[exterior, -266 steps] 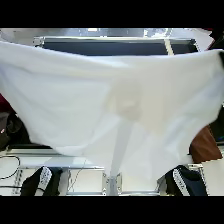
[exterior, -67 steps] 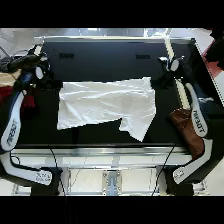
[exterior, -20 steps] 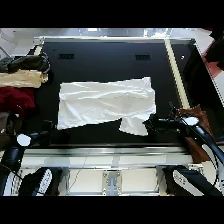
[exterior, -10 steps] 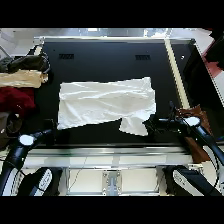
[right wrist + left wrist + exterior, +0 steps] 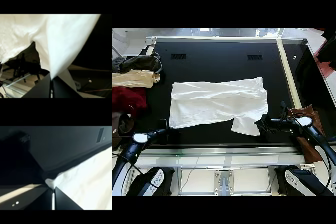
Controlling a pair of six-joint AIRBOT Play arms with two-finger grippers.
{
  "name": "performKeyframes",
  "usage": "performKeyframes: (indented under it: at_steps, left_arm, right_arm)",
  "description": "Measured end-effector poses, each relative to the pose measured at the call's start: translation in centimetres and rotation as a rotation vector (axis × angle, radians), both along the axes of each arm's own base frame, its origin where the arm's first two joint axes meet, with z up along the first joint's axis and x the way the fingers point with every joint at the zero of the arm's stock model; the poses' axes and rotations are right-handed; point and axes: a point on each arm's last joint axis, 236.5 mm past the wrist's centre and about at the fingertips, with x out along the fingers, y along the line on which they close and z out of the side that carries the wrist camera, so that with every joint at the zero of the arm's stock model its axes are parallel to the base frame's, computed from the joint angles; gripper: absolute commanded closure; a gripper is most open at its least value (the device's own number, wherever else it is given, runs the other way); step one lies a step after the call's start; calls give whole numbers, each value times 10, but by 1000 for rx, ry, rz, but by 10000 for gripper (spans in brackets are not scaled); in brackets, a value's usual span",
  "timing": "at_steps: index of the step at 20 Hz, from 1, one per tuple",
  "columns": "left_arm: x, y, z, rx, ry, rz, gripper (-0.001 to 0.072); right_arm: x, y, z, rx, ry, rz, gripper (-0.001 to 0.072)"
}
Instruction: Fold the shirts.
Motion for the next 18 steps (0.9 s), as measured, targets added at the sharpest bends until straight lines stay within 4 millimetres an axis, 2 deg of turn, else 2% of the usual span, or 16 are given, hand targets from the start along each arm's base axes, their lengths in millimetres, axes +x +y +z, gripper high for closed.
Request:
performKeyframes:
  at_steps: [2, 3, 5, 7, 9, 11, 15, 18]
  left_arm:
    - [11, 5, 12, 48, -48, -34, 691]
    - [20, 8, 23, 87, -89, -68, 691]
    - [38, 13, 56, 183, -190, -146, 691]
    - [52, 13, 97, 275, -290, -237, 692]
    - [52, 7, 129, 350, -351, -340, 692]
    - [45, 1, 151, 419, -386, -422, 693]
    - [31, -5, 178, 501, -422, -501, 694]
    - [35, -4, 184, 534, -418, -546, 694]
  right_arm:
    - [4, 0, 7, -2, -24, 0, 695]
    - [6, 0, 14, -4, -46, 1, 695]
    - [9, 0, 33, -15, -104, 23, 695]
    - [4, 1, 52, -30, -147, 55, 695]
    - [-9, 3, 68, -44, -169, 88, 696]
    - [-25, 3, 81, -65, -183, 116, 696]
    - [-48, -1, 100, -108, -211, 113, 697]
    - [-47, -5, 100, -124, -207, 96, 697]
